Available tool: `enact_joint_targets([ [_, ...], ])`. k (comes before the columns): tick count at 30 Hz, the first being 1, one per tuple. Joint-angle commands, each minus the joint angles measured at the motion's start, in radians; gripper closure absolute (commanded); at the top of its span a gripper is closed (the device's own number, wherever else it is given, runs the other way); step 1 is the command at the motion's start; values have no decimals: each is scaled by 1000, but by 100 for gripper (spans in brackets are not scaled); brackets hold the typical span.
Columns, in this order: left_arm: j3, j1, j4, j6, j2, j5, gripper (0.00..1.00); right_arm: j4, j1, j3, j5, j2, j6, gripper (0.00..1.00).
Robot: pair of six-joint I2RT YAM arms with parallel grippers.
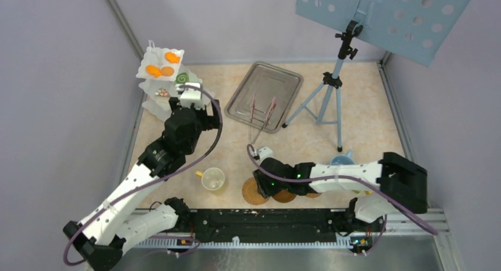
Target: Serve the afternoon tea
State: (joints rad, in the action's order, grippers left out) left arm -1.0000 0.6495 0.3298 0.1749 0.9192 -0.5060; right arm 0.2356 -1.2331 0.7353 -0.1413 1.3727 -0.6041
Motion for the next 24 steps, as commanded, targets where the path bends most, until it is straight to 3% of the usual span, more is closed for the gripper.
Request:
enact_joint_targets([
  [1,80,2,-16,-58,-119,-62,1,-71,-61,125,-126,178,-34,67],
  [5,117,2,-55,-88,-198,-64,1,-14,-107,176,-241,279,-78,71],
  [15,174,1,-81,-83,-289,-69,1,-92,-71,205,-419,404,-121,71],
  [20,189,2,-87,-71,-311,-46,1,-273,58,297,-328,519,-16,70],
  [24,193,1,-83,-74,-311,-69,1,-293,132,460,-318,657,53,69],
])
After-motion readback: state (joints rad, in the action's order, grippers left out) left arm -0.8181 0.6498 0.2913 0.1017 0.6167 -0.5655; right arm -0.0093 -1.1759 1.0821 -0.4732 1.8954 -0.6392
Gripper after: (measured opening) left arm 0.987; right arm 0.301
